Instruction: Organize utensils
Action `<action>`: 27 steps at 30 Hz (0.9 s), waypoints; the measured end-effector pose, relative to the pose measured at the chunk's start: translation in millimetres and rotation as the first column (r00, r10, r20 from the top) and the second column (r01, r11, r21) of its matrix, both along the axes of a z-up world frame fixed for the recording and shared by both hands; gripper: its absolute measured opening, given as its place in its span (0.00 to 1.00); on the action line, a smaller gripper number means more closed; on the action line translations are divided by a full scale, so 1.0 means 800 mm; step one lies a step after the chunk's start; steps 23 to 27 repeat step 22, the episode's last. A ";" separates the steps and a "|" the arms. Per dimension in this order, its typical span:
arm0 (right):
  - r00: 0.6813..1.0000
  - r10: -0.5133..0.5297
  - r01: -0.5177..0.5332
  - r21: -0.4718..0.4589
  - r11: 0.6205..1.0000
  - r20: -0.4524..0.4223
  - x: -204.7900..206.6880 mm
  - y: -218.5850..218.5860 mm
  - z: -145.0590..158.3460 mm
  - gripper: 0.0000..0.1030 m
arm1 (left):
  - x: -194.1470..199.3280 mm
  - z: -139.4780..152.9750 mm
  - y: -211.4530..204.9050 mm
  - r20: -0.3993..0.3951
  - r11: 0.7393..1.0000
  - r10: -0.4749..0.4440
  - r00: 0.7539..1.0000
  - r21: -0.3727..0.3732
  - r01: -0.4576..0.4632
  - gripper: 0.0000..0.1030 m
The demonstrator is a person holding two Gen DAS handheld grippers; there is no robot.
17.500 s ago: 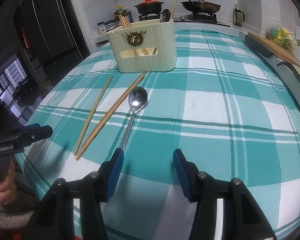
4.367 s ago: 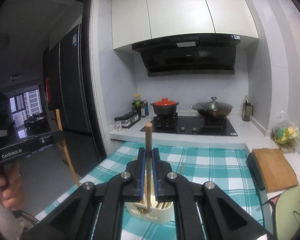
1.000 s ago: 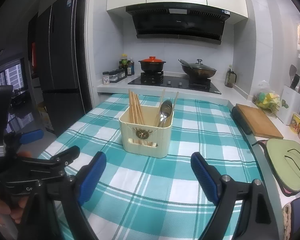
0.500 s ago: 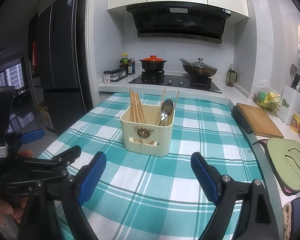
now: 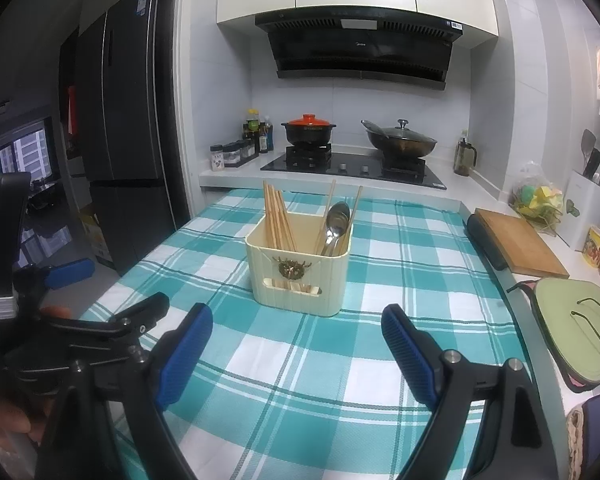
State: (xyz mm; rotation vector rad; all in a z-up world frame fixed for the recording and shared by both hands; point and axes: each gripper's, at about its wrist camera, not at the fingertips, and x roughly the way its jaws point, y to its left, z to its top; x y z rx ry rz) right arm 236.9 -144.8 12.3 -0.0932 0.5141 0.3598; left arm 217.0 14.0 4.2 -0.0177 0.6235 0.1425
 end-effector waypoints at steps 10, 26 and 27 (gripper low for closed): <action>1.000 0.000 0.000 -0.004 1.000 -0.005 0.000 -0.001 0.000 0.86 | 0.000 0.001 -0.001 -0.001 1.000 -0.004 1.000 -0.005 0.004 1.00; 1.000 -0.004 0.004 -0.010 1.000 -0.013 0.000 -0.005 -0.002 0.86 | -0.003 0.002 0.001 -0.007 1.000 0.031 1.000 0.003 -0.031 1.00; 1.000 -0.004 0.004 -0.010 1.000 -0.013 0.000 -0.005 -0.002 0.86 | -0.003 0.002 0.001 -0.007 1.000 0.031 1.000 0.003 -0.031 1.00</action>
